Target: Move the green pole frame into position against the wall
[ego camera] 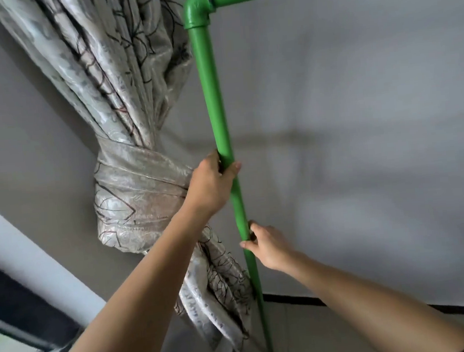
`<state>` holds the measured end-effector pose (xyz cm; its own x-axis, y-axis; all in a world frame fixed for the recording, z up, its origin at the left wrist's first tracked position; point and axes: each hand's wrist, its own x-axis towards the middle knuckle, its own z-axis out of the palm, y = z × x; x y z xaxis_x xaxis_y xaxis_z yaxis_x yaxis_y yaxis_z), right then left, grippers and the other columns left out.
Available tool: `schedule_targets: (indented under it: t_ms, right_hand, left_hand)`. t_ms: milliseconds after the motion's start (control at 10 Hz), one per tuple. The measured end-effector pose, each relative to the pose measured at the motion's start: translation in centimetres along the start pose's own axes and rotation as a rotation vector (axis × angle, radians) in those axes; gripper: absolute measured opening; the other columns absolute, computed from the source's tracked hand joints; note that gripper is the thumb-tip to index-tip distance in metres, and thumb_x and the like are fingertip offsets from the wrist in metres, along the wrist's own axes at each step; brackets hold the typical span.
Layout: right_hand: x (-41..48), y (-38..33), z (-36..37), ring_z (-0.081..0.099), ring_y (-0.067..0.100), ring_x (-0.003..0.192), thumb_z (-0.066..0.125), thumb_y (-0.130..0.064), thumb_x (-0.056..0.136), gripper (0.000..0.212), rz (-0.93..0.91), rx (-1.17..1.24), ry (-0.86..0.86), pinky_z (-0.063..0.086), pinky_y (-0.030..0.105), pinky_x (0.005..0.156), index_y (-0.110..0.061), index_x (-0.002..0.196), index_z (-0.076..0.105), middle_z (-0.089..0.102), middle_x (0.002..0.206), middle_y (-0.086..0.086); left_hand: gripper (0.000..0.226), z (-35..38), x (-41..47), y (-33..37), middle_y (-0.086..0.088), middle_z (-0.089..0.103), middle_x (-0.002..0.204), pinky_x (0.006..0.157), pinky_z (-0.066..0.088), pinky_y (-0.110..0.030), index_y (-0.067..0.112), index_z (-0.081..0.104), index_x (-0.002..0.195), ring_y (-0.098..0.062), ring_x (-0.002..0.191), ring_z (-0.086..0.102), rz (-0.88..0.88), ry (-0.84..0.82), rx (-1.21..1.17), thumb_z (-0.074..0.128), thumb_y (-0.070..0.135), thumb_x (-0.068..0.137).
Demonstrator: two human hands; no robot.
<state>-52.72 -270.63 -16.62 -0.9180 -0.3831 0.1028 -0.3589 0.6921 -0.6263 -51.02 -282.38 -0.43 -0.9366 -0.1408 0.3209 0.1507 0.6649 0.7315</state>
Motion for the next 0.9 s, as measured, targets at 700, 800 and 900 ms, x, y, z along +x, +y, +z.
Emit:
schedule_targets:
  t_ms: [700, 800, 900]
  right_hand:
    - [7.4, -4.1, 2.2, 0.067, 0.039, 0.084, 0.062, -0.029, 0.088, 0.032, 0.02, 0.035, -0.12, 0.057, 0.048, 0.074, -0.011, 0.112, 0.051, 0.071, 0.098, 0.02]
    - [6.5, -4.4, 1.9, 0.067, 0.037, 0.085, 0.06, -0.031, 0.088, 0.03, 0.073, 0.062, -0.132, 0.057, 0.048, 0.076, -0.014, 0.111, 0.051, 0.072, 0.1, 0.017]
    - [5.2, -4.0, 1.6, 0.068, 0.033, 0.089, 0.058, -0.025, 0.09, 0.033, 0.127, 0.12, -0.147, 0.057, 0.041, 0.077, -0.015, 0.12, 0.052, 0.072, 0.105, 0.014]
  left_hand:
    - [0.026, -2.3, 3.5, -0.6, -0.012, 0.059, 0.09, 0.075, 0.056, -0.049, 0.005, 0.04, 0.114, -0.039, 0.09, 0.063, -0.182, 0.247, 0.133, 0.051, 0.016, 0.093]
    - [0.026, -2.4, 2.9, -0.4, -0.019, 0.063, 0.101, 0.075, 0.056, -0.05, 0.006, 0.039, 0.113, -0.04, 0.09, 0.064, -0.146, 0.209, 0.133, 0.052, 0.016, 0.093]
    - [0.029, -2.5, 2.7, -0.9, -0.019, 0.063, 0.101, 0.075, 0.057, -0.051, 0.006, 0.038, 0.115, -0.04, 0.091, 0.064, -0.128, 0.195, 0.133, 0.052, 0.018, 0.093]
